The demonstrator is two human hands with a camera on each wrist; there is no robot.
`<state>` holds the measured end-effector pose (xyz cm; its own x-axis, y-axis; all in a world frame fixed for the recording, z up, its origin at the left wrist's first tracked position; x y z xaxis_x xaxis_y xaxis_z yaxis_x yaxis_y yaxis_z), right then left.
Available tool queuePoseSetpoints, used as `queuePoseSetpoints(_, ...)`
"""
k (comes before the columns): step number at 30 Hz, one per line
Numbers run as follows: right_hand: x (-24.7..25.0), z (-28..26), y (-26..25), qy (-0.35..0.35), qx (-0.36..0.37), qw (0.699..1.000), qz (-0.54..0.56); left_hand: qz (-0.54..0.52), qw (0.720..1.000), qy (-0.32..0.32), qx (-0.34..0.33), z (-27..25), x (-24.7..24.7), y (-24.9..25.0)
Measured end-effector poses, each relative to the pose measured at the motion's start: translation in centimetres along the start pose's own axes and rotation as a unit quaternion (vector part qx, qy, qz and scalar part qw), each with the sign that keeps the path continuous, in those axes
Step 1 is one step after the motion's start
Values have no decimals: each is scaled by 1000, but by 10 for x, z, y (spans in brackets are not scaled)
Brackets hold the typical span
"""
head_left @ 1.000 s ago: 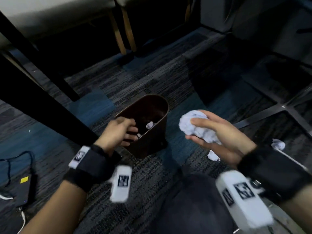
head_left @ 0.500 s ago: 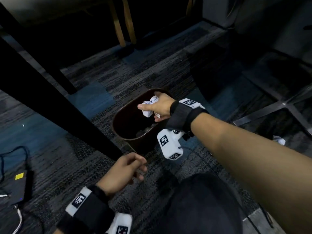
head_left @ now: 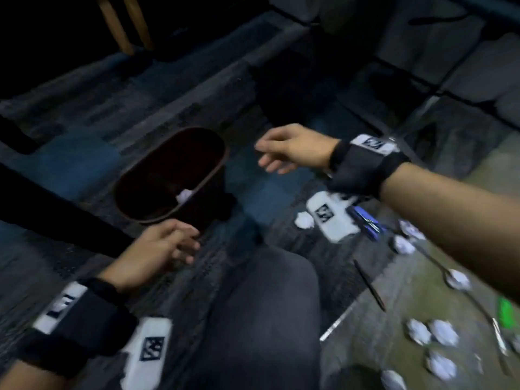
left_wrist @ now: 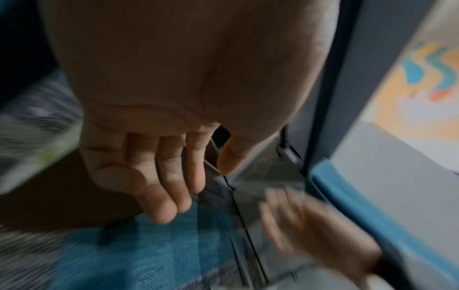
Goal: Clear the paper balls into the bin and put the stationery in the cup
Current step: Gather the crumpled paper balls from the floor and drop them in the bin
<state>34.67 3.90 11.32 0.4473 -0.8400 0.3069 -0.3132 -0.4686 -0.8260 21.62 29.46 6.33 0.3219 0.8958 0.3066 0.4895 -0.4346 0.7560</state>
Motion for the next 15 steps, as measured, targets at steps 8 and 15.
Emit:
queuePoseSetpoints(8,160,-223,249,107,-220,946,-211,214,961,-129,-119,90,-106,86)
queuePoseSetpoints(15,98,-338,388,81,-295,904,-298,501,815,-175,-233,191,-253,79)
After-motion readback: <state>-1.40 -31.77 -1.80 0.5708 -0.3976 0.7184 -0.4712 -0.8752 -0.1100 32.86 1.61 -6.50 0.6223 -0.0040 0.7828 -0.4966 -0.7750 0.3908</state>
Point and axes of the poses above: each hand's wrist, its own z-axis towards the middle knuckle, its own x-axis out of the back of the hand, y = z × x, the point moved 2 cm from there along z, towards the middle knuckle, and after that the axes turned 7 degrees about z, right-handed, at the moved point
